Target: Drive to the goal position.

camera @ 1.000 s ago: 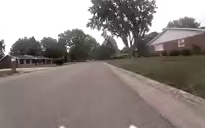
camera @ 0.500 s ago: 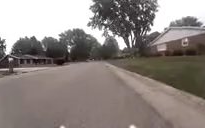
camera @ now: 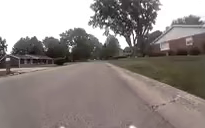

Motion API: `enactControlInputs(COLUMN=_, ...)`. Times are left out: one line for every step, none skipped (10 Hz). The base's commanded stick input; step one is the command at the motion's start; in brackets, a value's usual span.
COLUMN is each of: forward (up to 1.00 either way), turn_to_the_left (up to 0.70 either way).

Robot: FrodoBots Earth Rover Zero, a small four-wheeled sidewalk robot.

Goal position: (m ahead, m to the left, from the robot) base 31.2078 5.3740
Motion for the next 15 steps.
enactControlInputs(forward=1.00, turn_to_the_left=0.00)
enactControlInputs(forward=1.00, turn_to_the_left=0.00)
enactControlInputs(forward=1.00, turn_to_the_left=0.00)
enactControlInputs(forward=1.00, turn_to_the_left=0.00)
enactControlInputs(forward=1.00, turn_to_the_left=0.00)
enactControlInputs(forward=1.00, turn_to_the_left=0.00)
enactControlInputs(forward=1.00, turn_to_the_left=0.00)
enactControlInputs(forward=1.00, turn_to_the_left=0.00)
enactControlInputs(forward=1.00, turn_to_the_left=0.00)
enactControlInputs(forward=1.00, turn_to_the_left=0.00)
enactControlInputs(forward=1.00, turn_to_the_left=-0.03)
enactControlInputs(forward=1.00, turn_to_the_left=-0.17)
enactControlInputs(forward=1.00, turn_to_the_left=-0.35)
enactControlInputs(forward=1.00, turn_to_the_left=-0.40)
enactControlInputs(forward=1.00, turn_to_the_left=-0.23)
